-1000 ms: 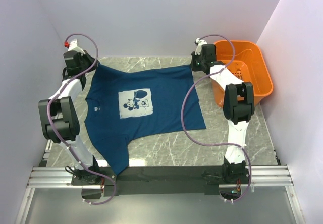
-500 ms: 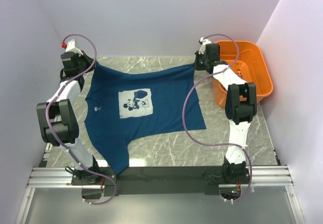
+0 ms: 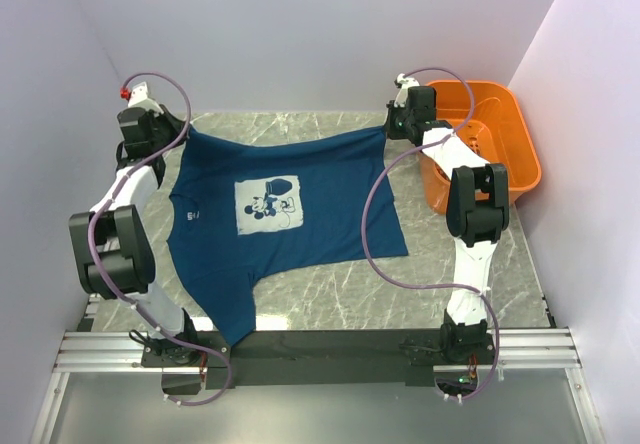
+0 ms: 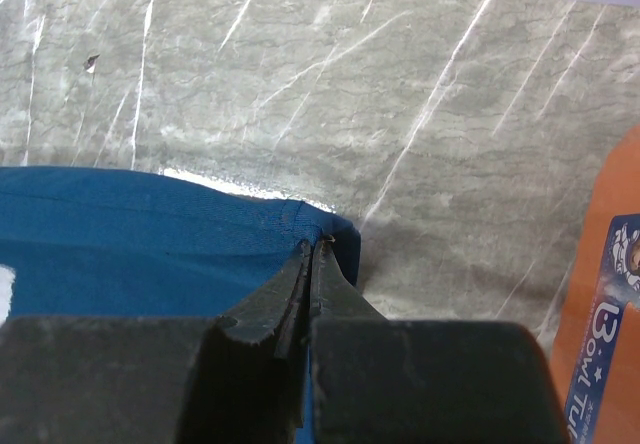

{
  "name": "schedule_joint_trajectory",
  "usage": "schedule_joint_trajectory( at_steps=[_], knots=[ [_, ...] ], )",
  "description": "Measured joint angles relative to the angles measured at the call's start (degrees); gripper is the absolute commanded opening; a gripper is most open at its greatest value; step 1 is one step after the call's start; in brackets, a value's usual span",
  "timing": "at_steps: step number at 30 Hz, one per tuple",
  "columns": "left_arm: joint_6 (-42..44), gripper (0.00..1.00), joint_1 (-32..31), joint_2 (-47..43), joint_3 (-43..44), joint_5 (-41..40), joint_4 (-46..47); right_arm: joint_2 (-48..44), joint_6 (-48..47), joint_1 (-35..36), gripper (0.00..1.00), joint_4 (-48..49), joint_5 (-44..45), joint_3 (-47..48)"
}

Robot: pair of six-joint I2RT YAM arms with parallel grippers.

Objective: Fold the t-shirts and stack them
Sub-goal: Fold the tshirt

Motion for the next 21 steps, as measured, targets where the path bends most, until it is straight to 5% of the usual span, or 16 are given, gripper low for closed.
schedule_joint_trajectory(
  at_steps=[21],
  knots=[
    [1.4,0.01,0.7,-5.2,-7.1,0.9,0.9,0.0,-0.3,0.0,0.01,-0.3,-0.9,0.0]
  ],
)
